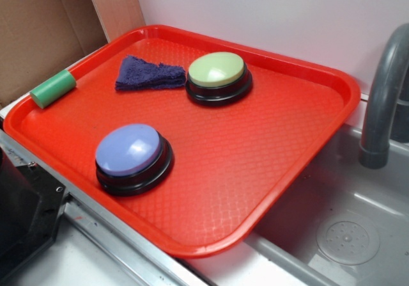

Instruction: Push the purple button.

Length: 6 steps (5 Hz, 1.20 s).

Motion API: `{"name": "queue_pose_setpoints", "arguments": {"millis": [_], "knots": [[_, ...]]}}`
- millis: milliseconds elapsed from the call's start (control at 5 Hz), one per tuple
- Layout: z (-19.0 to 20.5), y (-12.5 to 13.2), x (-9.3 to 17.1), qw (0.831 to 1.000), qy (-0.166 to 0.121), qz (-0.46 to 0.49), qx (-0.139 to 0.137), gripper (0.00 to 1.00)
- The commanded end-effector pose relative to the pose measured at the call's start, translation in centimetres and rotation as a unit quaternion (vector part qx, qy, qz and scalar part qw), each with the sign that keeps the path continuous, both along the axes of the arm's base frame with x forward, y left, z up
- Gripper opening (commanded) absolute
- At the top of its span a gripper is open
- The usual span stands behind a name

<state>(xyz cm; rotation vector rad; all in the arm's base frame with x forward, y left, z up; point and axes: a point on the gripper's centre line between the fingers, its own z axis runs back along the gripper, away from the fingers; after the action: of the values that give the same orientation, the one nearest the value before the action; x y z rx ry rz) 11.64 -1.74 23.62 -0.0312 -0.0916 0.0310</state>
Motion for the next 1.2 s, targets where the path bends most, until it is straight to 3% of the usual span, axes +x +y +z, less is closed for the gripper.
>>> {"name": "queue_pose_setpoints", "arguments": {"millis": [0, 200, 400, 600, 800, 1000], "knots": [[0.0, 0.0, 0.0, 1.000, 0.000, 0.000, 0.000, 1.00], [-5.0, -1.8, 1.4, 0.992, -0.019, -0.125, 0.006, 1.00], [-10.2, -5.1, 3.8, 0.967, 0.002, -0.249, 0.047, 1.00], [-13.7, -6.0, 5.3, 0.926, 0.006, -0.367, 0.085, 1.00], [-15.9, -6.0, 6.9, 0.925, 0.017, -0.375, 0.065, 1.00], [-17.6, -5.0, 5.7, 0.930, 0.039, -0.358, 0.078, 1.00]]}}
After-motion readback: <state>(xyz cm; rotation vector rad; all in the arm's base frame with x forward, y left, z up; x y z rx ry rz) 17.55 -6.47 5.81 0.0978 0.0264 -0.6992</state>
